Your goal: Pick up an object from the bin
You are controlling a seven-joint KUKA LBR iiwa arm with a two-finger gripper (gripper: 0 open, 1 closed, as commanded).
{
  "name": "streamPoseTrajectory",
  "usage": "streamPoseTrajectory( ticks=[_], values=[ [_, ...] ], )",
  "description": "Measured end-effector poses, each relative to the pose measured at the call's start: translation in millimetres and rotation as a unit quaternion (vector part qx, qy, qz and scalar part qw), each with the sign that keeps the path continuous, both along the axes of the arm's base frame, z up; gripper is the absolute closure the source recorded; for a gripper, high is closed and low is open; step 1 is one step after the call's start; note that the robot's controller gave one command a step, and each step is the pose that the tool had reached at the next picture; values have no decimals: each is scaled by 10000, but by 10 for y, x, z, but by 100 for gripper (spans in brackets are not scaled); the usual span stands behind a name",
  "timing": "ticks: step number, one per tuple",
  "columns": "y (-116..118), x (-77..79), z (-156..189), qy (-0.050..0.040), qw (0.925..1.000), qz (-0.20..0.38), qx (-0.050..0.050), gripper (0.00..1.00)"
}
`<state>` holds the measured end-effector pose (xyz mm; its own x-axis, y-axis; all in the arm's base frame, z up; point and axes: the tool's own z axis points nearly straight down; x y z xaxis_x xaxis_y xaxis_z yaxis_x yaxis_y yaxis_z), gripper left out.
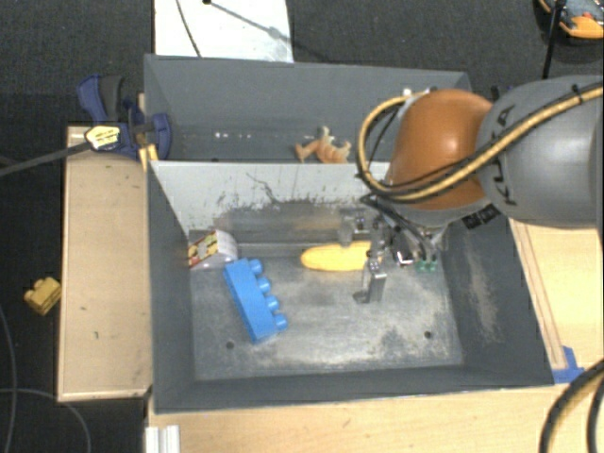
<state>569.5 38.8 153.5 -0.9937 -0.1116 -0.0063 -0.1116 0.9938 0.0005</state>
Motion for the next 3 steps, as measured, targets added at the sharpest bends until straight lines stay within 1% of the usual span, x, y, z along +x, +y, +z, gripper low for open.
streamPoseTrajectory(
  ticks=[1,2,3],
  values=[
    [-30,-4,-259,30,10000,88,-5,0],
    [-107,142,-458,-3,10000,70,-3,0],
    [111,192,-774,1,9997,-241,-6,0]
  ],
)
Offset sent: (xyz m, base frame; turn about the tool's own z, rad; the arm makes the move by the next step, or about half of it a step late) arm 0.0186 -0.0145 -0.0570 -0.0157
